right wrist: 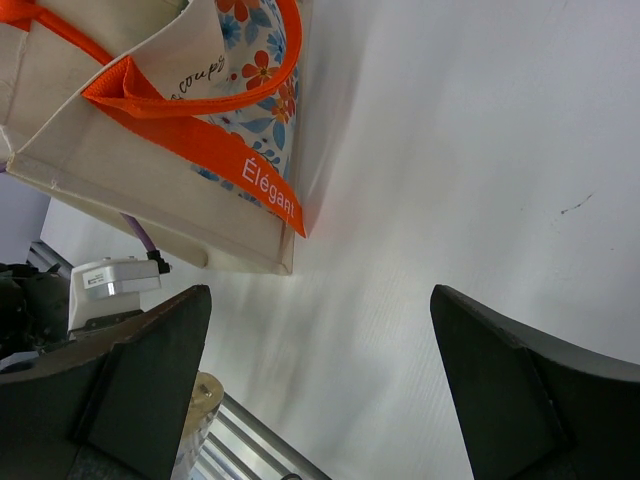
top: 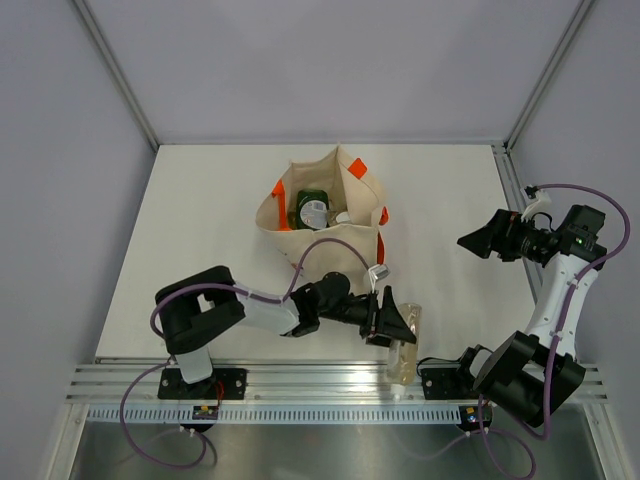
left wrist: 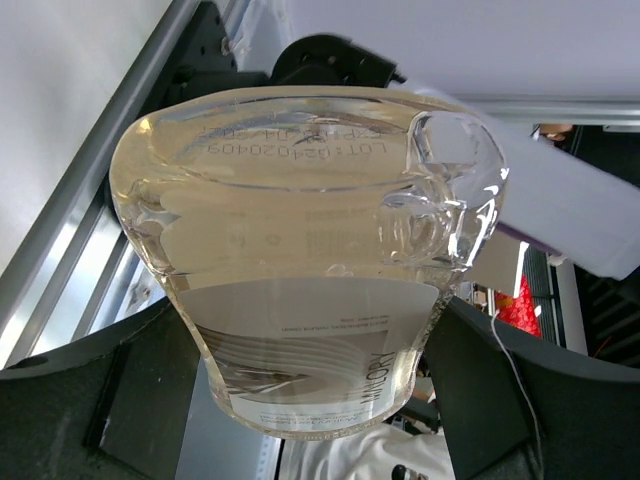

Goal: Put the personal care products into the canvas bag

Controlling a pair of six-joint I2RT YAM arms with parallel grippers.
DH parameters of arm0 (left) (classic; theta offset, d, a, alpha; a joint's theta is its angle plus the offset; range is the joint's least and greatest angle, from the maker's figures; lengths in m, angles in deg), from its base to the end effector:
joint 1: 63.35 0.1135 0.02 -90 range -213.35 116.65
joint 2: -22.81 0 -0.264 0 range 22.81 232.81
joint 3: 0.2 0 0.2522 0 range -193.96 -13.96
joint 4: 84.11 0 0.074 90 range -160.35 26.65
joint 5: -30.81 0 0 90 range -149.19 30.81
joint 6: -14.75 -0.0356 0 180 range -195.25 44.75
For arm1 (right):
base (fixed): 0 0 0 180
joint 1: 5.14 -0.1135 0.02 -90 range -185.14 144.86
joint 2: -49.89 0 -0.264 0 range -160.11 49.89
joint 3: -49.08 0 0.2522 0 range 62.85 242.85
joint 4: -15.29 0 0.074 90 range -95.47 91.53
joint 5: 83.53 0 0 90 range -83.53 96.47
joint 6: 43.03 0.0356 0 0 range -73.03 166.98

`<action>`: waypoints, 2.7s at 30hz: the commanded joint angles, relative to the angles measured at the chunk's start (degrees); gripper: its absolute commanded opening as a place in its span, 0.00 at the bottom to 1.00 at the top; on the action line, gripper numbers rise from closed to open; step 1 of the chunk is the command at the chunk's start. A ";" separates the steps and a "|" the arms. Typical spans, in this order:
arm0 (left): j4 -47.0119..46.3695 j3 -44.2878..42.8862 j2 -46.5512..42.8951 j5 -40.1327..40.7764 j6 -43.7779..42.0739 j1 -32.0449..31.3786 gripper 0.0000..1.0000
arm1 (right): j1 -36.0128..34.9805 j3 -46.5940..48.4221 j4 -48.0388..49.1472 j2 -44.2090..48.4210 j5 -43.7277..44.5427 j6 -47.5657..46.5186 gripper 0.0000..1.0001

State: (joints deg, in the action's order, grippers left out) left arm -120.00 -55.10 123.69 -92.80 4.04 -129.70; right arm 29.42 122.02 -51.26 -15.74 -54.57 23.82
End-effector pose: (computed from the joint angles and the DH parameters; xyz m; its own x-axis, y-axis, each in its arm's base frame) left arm 0.1212 -0.3259 0.1732 -0.9775 0.1921 -0.0877 0.1133 0.1270 -0.9854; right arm 0.1889 -0.0923 0.3077 -0.6138 0.1916 -0.7658 -0.3645 0.7917 0.4903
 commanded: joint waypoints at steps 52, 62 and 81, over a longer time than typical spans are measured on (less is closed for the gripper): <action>73.91 -56.50 -8.07 6.44 -42.89 48.33 0.00 | 0.50 1.03 0.06 1.46 -1.89 -0.66 0.99; 70.12 -45.17 -16.32 11.88 -48.96 42.62 0.40 | 0.50 1.29 -1.34 1.20 -3.12 -2.32 1.00; 79.17 -39.80 -29.67 19.36 -65.30 42.18 0.99 | -3.70 9.64 -9.53 5.94 11.01 -10.95 0.99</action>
State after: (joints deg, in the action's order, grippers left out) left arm -40.42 -95.08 97.29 -76.10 -56.37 -87.52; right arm 28.16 129.08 -60.12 -12.00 -50.61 14.42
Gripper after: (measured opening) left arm 0.984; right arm 0.993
